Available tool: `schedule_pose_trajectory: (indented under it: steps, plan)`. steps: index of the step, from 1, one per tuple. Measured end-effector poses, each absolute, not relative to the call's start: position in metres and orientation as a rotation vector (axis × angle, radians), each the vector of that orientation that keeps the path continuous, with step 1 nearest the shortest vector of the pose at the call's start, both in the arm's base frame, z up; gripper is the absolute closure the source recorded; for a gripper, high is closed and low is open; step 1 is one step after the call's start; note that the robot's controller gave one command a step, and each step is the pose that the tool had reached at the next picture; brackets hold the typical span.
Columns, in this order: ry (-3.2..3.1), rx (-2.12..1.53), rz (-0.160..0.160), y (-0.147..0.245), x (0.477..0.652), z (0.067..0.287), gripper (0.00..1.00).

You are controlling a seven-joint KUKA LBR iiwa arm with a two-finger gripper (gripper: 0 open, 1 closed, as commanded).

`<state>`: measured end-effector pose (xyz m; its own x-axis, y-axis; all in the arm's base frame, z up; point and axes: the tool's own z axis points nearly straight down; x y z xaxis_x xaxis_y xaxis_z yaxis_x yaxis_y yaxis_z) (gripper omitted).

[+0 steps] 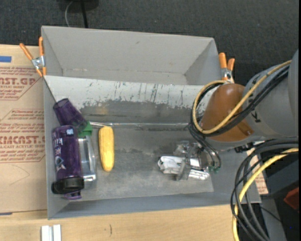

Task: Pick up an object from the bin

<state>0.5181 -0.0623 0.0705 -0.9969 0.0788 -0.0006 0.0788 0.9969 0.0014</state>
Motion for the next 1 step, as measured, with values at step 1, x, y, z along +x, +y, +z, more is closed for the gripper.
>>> schedule_pose_trajectory:
  steps: [1]
  plan:
    - [3.138, 0.124, 0.002, -0.0623, 0.5181, 0.0706, 1.00]
